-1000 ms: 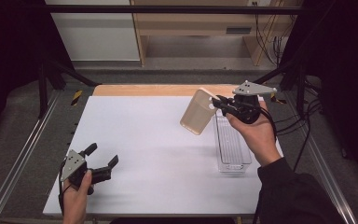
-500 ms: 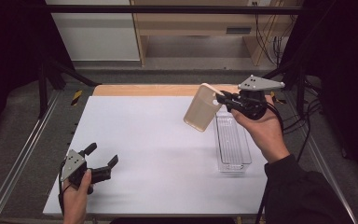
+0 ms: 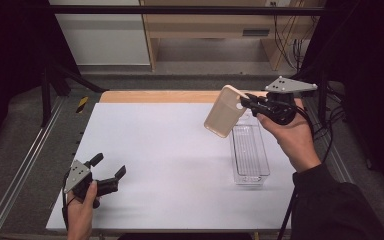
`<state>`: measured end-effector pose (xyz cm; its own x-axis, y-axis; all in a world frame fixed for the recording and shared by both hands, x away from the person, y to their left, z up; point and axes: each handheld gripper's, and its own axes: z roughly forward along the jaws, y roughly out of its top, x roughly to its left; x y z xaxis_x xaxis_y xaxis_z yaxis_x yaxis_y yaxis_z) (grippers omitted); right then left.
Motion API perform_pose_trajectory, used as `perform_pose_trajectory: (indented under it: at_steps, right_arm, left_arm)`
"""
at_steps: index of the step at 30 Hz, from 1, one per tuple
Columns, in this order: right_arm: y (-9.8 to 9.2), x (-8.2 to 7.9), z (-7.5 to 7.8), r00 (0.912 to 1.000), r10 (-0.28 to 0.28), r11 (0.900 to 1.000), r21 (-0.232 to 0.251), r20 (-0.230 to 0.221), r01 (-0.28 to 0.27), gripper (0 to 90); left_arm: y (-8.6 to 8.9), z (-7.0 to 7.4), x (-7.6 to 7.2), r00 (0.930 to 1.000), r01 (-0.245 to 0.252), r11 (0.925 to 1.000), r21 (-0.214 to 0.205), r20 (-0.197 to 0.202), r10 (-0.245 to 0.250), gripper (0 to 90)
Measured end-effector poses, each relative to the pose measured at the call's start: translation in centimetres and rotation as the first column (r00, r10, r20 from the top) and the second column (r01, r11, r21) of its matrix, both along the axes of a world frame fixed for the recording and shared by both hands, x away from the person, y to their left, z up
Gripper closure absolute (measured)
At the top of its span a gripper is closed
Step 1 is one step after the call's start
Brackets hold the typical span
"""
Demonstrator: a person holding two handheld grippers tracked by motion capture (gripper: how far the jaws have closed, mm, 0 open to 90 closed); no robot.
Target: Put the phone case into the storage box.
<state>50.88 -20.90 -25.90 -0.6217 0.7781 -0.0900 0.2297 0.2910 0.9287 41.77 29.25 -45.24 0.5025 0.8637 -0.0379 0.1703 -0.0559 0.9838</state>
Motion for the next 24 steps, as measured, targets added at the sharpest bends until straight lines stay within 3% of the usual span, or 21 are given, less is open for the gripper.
perform_pose_trajectory:
  at_steps: [24]
  right_arm:
    - [-2.9, -0.1, -0.1, 0.9989, -0.046, 0.9989, 0.012, -0.011, 0.046, 79.1]
  left_arm:
    - [0.0, -0.2, 0.1, 0.9999, 0.008, 1.0, -0.001, -0.014, -0.008, 3.9]
